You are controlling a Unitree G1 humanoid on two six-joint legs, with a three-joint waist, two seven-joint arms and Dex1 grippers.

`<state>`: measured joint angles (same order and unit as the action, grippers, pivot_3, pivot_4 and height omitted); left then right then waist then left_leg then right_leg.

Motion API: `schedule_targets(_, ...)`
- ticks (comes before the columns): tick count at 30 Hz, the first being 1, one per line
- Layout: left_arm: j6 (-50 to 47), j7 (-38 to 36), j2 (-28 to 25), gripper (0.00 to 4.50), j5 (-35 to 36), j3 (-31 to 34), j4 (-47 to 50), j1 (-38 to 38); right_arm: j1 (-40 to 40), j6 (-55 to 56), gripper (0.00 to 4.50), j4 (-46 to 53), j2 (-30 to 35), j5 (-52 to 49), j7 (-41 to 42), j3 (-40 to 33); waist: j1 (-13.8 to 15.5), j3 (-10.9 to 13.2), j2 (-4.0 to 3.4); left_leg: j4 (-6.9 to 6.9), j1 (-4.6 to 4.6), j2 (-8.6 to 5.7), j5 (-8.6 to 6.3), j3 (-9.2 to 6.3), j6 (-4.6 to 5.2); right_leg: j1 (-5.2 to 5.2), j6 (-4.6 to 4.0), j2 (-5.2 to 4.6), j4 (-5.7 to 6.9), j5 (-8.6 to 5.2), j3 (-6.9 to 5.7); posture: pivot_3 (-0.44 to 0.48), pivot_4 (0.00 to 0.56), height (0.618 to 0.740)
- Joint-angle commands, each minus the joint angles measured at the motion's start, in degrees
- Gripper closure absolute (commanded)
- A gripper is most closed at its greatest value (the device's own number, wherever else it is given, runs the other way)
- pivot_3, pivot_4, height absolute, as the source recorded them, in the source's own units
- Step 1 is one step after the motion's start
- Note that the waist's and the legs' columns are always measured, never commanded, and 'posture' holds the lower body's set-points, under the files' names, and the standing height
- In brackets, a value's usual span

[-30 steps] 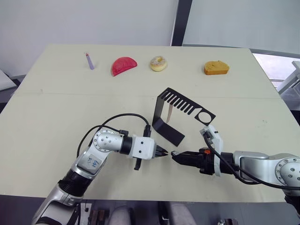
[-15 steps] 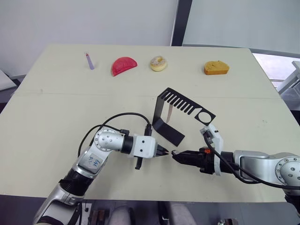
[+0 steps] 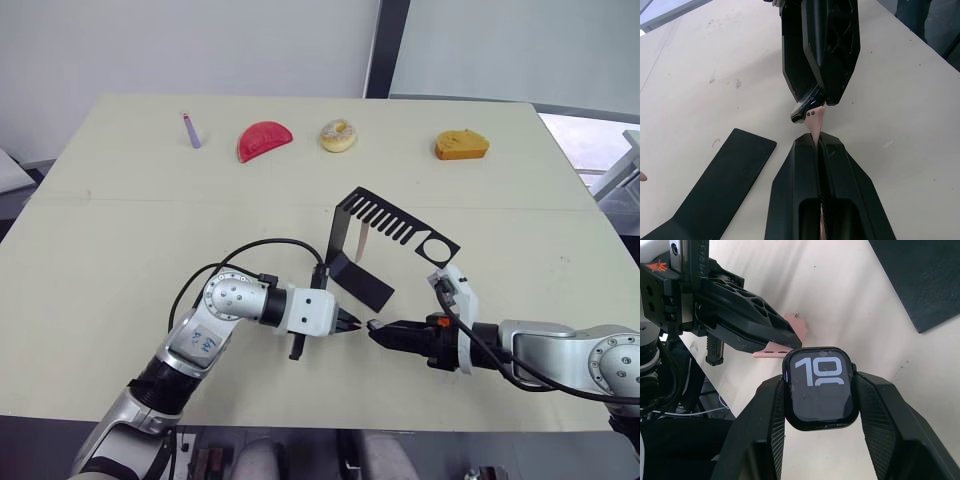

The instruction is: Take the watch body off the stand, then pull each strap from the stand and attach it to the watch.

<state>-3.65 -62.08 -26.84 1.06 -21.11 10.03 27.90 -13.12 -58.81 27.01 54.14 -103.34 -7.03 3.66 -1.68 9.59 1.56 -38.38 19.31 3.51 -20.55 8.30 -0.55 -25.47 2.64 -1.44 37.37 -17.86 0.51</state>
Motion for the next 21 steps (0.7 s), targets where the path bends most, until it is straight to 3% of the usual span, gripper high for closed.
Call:
schedule_targets(1,1.4,0.5,1.5,4.50,0.5,-1.4,1.7,1.2,-0.6,-0.1,2.90,4.8,-0.8,-1.8,2.4,0.7,0.0,0.0,0.00,0.00,0.00,0.00,0.00,0.00,0.00,0.00,0.00,0.00,0.00,0.00,0.00,0.000,0.150,0.737)
schedule_targets(21,1.5,0.6,2.5,4.50,-0.5,-2.0,0.5,1.7,-0.8,-0.4,2.90,5.3,-0.2,-1.7,2.7,0.6,0.0,0.0,0.00,0.00,0.00,0.00,0.00,0.00,0.00,0.00,0.00,0.00,0.00,0.00,0.00,0.000,0.150,0.737)
